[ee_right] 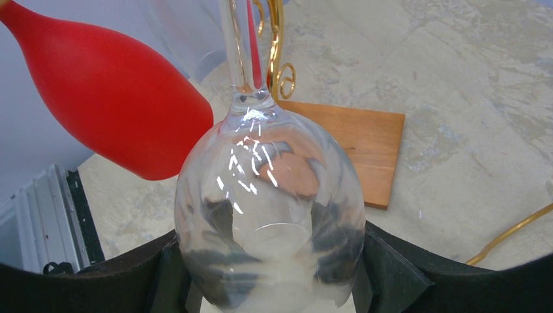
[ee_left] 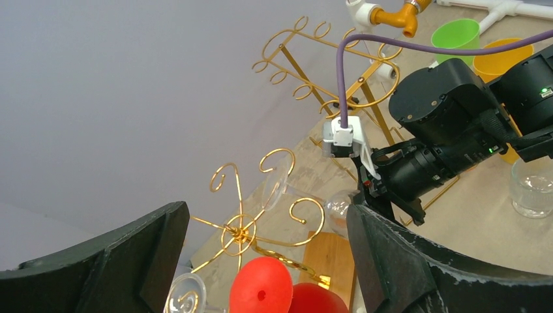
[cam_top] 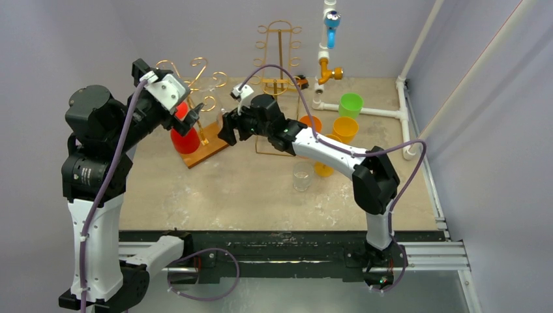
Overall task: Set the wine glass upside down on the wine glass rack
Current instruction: Turn the wine glass upside down at the wine rack.
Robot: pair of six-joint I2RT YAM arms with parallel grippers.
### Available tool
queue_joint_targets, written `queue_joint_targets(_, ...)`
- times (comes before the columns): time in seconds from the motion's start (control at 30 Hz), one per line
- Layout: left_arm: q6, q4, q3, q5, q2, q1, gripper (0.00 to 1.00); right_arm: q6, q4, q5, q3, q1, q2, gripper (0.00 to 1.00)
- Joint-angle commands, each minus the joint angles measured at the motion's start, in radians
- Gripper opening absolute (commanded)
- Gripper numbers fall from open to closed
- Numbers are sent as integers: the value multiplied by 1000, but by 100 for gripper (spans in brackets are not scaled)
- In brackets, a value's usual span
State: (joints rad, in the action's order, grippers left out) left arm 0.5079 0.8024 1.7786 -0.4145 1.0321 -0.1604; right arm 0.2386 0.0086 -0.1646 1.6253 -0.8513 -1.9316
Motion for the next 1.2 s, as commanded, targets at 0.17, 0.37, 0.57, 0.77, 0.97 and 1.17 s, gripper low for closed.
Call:
queue_joint_targets(0.17,-14,-28,-35,69,-12,-4,100,0,71,8,130,-22,-22,43)
queue_joint_targets(0.37,-10,-42,-50,95,-12,-4,100,-4,94,5,122,-34,-29,42)
queue_joint_targets(0.57,2,-57,-67,155,-8,-4,100,-9,114,3,106,-47,-29,42)
queue_joint_targets(0.77,-1,-75,-75,255,13,-4,100,-10,131,-3,96,-58,-30,41)
queue_joint_targets(0.97,-3,-83,-88,303,18,-4,100,-10,162,1,64,-67,-19,40)
queue_joint_targets(1.17,-5,-98,-94,330,13,-4,100,-9,197,0,28,-74,-4,40)
